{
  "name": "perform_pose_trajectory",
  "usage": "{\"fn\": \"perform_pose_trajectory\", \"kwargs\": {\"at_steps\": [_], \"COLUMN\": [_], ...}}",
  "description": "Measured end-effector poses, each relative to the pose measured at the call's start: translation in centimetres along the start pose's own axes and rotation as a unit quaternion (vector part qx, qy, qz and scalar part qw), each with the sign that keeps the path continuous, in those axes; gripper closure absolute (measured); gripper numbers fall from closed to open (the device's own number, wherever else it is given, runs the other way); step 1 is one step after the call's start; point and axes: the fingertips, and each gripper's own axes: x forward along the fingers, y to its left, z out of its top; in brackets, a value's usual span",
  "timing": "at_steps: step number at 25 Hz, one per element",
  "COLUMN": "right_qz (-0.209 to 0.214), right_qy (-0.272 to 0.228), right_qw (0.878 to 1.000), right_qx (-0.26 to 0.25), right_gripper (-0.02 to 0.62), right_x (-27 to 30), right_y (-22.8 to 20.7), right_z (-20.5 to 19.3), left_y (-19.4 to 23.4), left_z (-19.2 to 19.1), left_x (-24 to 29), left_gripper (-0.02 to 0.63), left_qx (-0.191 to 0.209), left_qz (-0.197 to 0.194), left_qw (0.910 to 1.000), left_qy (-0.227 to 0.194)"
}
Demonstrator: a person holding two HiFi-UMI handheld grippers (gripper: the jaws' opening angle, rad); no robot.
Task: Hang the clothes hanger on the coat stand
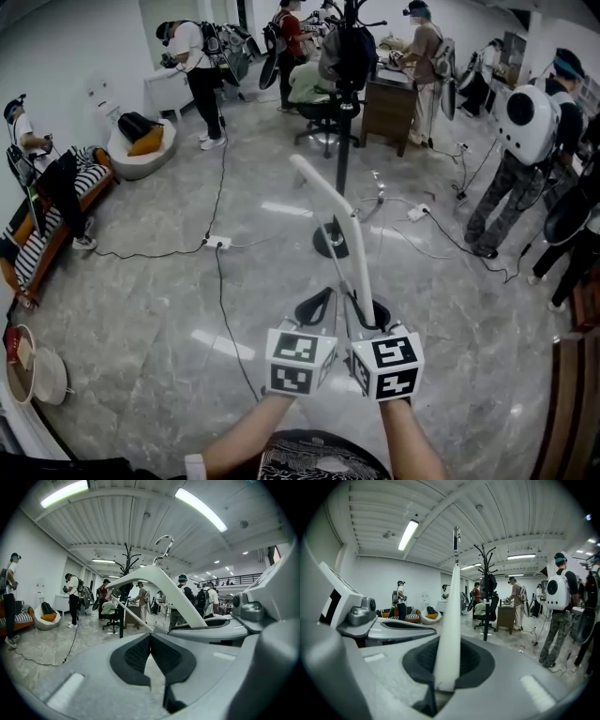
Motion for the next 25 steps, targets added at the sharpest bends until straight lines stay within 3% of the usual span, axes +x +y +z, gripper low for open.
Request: {"fn": "perform_pose_trajectory", "kwargs": {"at_steps": [13, 25], "right_qz": [-0.029, -0.037], "right_qy": [0.02, 0.018], "right_qw": [0.999, 0.999], "right_qx": [0.014, 0.008], "right_gripper": [0.548, 0.548], "right_x": [13.0, 19.3], "right_y": [2.0, 2.1], "right_z": [3.7, 5.1], "left_y": [12.8, 18.1], "left_z": [2.2, 2.7], "left_x": [5.6, 8.9], "left_gripper": [0.601, 0.601], "left_qx": [-0.012, -0.011], "left_qz": [-0.03, -0.039], "left_qw": [0.9995, 0.9992], "left_qy": [0.005, 0.001]}}
